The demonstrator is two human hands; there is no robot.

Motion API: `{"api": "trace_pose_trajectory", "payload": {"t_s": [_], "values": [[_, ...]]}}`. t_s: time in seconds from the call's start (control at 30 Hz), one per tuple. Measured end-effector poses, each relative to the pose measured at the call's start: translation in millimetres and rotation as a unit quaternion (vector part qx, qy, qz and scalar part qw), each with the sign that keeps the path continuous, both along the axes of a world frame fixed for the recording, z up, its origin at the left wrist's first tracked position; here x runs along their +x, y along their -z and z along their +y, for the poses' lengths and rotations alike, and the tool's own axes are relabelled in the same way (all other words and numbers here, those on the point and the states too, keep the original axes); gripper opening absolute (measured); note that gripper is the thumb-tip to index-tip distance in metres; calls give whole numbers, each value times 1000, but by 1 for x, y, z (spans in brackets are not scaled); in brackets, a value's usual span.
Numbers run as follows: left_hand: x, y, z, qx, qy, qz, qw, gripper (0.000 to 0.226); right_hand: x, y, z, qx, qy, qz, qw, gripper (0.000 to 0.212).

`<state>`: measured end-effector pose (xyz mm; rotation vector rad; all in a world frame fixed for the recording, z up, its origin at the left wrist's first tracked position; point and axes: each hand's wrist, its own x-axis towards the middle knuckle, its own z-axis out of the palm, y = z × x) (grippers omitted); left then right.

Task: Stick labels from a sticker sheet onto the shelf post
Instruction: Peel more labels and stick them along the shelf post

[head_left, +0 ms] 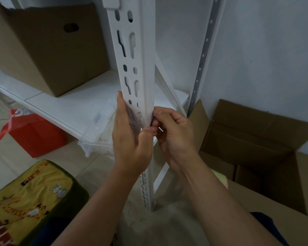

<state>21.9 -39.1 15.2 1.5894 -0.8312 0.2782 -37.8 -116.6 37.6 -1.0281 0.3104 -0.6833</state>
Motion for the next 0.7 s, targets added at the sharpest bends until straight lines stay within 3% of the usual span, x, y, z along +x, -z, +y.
{"api": "trace_pose_trajectory", "payload": {"t_s": [0.23,0.37,0.7], "values": [[-2,-2,-2,-5,-4,1,1000,88,0,-1,0,-62,29,21,997,19],[-1,-2,-1,-11,4,5,1000,89,-1,-1,0,-3,-5,-8,1000,16],[-3,-2,-3,-8,-23,5,1000,87,-3,0,4,-42,29,6,999,17]]}}
